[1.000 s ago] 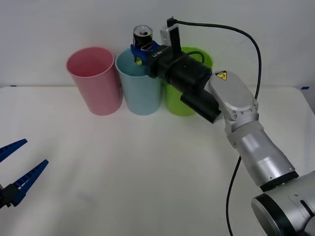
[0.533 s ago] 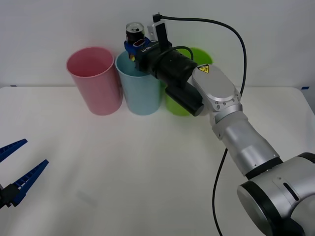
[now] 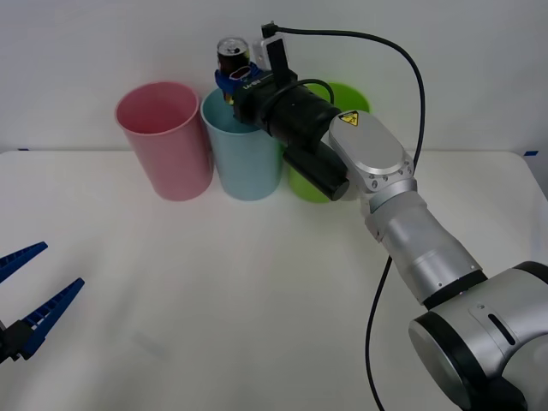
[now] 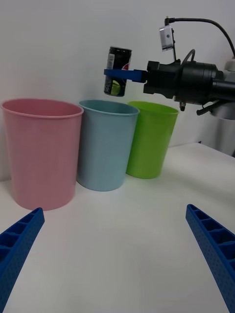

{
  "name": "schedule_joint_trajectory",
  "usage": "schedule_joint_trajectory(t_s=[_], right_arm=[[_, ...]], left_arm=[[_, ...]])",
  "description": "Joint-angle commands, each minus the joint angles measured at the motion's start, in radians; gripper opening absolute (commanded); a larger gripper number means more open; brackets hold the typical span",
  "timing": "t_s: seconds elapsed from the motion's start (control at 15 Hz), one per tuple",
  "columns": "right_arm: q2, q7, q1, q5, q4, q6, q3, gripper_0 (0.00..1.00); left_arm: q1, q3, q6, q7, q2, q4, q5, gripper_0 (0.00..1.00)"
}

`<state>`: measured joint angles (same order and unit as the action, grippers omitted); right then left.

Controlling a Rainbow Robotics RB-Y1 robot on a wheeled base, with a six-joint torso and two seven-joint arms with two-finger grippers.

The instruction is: Grasp the object on the table and drop it into the matching bin: aluminum can to the light blue bin, PET bottle to the pink bin.

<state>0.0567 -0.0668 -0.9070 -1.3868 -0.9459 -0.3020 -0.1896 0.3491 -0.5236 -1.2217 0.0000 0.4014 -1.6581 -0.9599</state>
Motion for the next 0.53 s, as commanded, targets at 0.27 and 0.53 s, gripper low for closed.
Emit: schedule_joint_trajectory(t_s=[0.27,0.53], right_arm=[[0.005,0.013,0.002,0.005,-0.001,-0.008,0.001,1.0],[0.025,0.013,0.026,0.025,-0.028,-0.046,-0.001,1.0]], left_arm=[[0.0,0.0,0.0,0.0,0.0,0.0,0.0,1.0],[0.0,0.0,0.0,0.0,0.0,0.0,0.0,1.0]])
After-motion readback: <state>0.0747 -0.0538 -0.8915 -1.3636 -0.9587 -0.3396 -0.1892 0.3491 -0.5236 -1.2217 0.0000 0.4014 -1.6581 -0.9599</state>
